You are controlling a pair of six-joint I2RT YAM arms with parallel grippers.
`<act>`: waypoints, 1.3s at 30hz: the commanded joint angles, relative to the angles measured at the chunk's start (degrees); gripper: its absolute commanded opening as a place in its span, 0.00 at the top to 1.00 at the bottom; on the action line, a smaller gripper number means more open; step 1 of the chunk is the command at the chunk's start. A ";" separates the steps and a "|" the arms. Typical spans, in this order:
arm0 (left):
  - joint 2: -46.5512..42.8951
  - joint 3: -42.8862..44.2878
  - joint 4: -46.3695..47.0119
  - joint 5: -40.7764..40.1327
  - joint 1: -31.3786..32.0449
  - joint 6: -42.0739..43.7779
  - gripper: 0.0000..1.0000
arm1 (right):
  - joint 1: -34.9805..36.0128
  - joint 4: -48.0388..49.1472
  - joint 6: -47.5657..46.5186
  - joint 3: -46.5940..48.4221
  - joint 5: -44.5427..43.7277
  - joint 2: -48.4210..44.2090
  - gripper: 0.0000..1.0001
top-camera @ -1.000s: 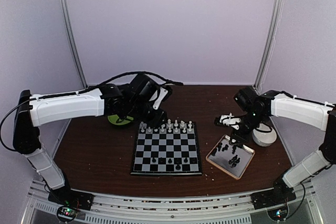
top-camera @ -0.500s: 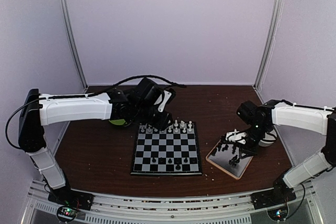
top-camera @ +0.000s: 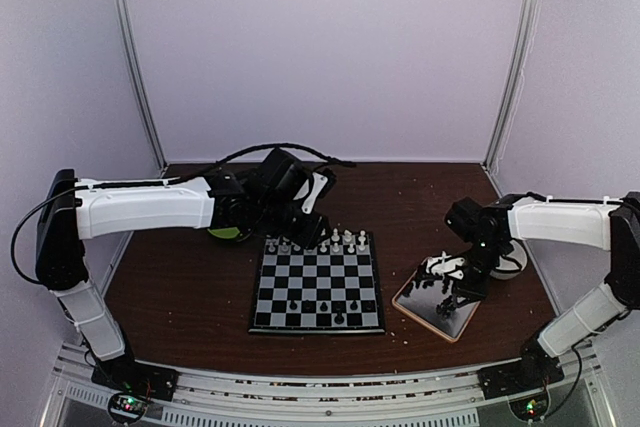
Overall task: Set up the chess pieces on the board
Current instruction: Pick up the pawn from the storage box.
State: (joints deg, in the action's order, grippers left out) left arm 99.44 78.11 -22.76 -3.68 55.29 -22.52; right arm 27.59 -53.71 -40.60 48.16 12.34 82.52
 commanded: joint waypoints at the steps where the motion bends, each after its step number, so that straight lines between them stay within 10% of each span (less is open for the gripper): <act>1: 0.76 0.28 0.89 0.30 -0.18 -0.50 0.65 | 0.49 2.15 0.16 -0.36 0.52 1.24 0.72; 17: 1.66 1.03 -0.44 -0.86 -0.17 0.20 0.64 | 0.62 -0.89 0.16 0.26 -0.72 0.18 0.95; 39: -3.65 -6.42 4.41 -0.27 -2.54 -2.90 0.64 | 10.87 -6.64 4.42 22.38 0.43 5.53 0.95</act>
State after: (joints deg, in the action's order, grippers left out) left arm 99.79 75.44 -22.46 -4.62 54.61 -23.09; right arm 33.65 -59.79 -37.98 64.86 12.75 84.07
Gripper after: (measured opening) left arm 0.360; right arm 0.054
